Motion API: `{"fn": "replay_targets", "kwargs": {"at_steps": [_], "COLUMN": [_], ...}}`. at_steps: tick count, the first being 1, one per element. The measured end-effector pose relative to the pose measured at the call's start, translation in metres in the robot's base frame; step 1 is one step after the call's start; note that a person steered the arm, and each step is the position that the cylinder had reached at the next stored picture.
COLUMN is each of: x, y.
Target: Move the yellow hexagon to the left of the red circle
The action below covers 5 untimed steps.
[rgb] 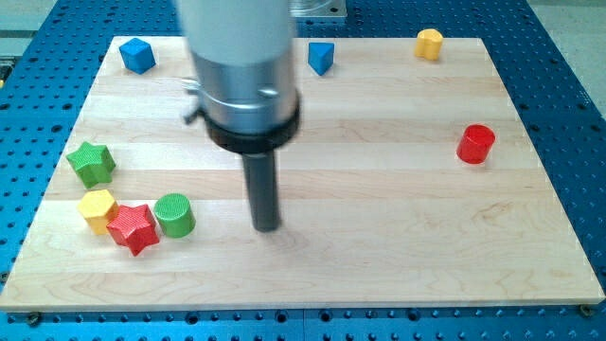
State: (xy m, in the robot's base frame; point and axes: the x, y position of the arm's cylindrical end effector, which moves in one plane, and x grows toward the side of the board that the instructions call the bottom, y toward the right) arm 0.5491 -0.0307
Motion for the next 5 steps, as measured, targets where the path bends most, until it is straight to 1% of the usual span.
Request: {"fn": "replay_targets", "kwargs": {"at_steps": [1, 2, 3, 4, 5], "x": [0.068, 0.063, 0.015, -0.022, -0.058], "y": [-0.141, -0.200, -0.201, -0.203, -0.142]}}
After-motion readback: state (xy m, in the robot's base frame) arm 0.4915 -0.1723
